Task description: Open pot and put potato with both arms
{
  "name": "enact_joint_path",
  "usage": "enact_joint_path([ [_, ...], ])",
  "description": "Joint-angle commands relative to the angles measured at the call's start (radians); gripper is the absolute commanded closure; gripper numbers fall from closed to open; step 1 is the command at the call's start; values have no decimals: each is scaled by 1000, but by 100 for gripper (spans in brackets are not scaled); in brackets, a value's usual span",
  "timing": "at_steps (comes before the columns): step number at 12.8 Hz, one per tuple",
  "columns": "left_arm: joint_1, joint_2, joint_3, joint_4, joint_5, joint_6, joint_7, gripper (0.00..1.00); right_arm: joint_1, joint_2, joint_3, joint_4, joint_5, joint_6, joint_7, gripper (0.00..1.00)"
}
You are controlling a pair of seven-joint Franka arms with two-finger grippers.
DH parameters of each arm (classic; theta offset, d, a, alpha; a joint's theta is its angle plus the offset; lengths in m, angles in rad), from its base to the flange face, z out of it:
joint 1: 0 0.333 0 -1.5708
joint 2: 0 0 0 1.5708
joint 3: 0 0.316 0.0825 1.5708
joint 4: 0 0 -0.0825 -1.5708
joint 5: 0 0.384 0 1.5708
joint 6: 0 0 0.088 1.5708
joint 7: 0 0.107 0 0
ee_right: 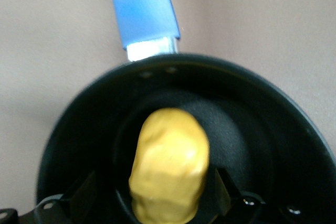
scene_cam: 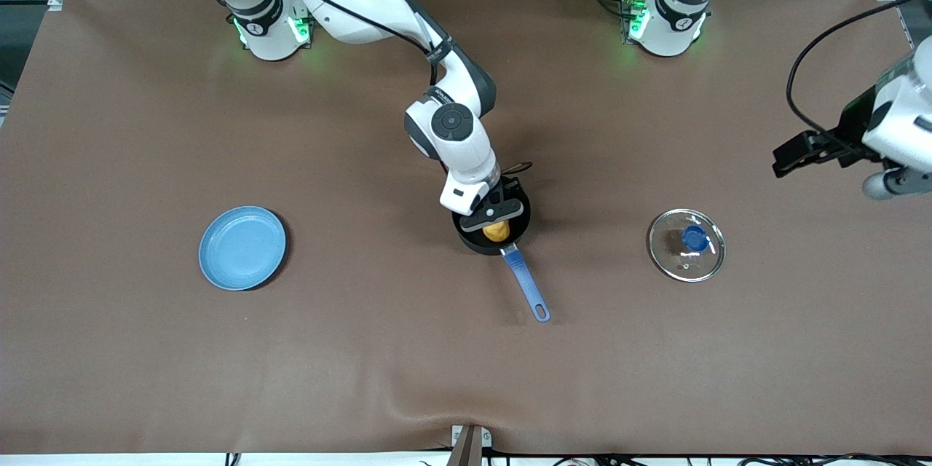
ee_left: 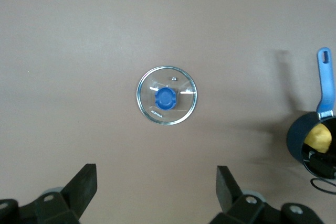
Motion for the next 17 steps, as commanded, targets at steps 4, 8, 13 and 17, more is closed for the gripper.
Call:
enact_joint_path([
  [4, -258, -67, 327, -7, -113, -104, 96, 0, -6, -117, -33, 36, -18, -241, 21, 0],
  [8, -228, -84, 292, -23, -113, -104, 96, 0, -64, -312, -102, 33, -18, -577, 15, 0],
  [13, -226, -104, 289, -38, -113, -101, 93, 0, -247, -444, -164, 29, -20, -775, -112, 0],
  [17, -224, -101, 290, -37, -113, -97, 96, 0, -408, -506, -168, 29, -21, -916, -273, 0],
])
